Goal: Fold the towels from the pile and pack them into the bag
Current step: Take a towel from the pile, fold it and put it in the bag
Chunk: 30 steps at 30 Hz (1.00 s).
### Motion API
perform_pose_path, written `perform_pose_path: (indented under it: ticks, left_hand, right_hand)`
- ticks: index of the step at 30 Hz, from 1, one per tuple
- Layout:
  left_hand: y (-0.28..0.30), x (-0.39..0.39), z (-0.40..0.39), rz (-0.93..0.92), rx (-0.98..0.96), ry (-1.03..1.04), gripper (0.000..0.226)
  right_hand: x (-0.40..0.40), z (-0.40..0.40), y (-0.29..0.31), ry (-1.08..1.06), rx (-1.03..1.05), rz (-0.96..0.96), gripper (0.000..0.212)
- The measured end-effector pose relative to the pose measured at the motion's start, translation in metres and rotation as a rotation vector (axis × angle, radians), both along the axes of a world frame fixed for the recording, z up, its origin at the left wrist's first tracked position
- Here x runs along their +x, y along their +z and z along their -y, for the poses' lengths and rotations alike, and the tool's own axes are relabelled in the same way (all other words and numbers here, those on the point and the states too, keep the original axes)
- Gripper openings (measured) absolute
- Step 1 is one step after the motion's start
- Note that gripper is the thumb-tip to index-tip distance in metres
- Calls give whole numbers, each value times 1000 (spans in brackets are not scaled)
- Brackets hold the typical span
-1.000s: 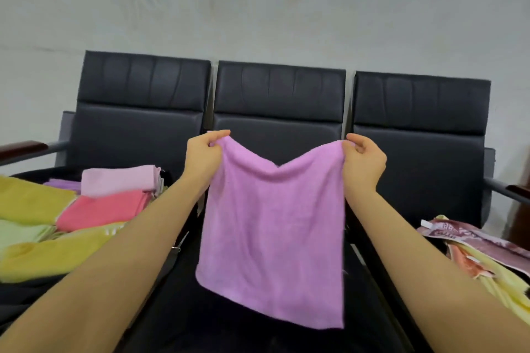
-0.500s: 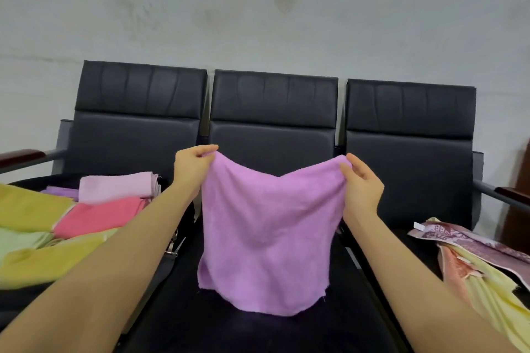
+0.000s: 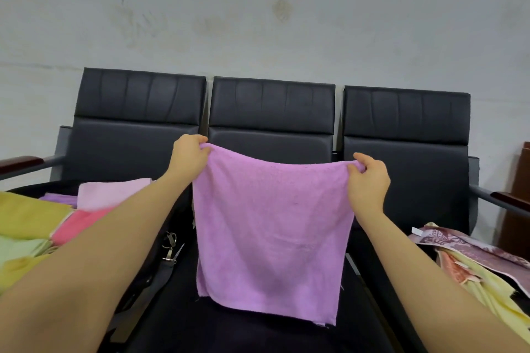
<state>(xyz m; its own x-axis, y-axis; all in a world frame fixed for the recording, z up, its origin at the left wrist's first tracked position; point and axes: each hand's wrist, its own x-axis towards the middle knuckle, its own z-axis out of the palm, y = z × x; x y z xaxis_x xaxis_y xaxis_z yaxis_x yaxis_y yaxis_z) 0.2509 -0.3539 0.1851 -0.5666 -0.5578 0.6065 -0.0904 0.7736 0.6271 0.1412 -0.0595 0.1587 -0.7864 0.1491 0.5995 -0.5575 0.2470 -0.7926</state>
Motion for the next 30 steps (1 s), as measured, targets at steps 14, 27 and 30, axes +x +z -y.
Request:
perform_pose_path:
  ticks: [14, 27, 30]
  left_hand:
    - [40, 20, -16, -37, -116, 206, 27]
    - [1, 29, -9, -48, 315, -141, 34]
    - [-10, 30, -10, 142, 137, -79, 16]
  right_hand:
    - [11, -3, 38, -318, 201, -195, 16]
    - [4, -22, 13, -145, 127, -60, 25]
    - [2, -21, -1, -186, 236, -49, 22]
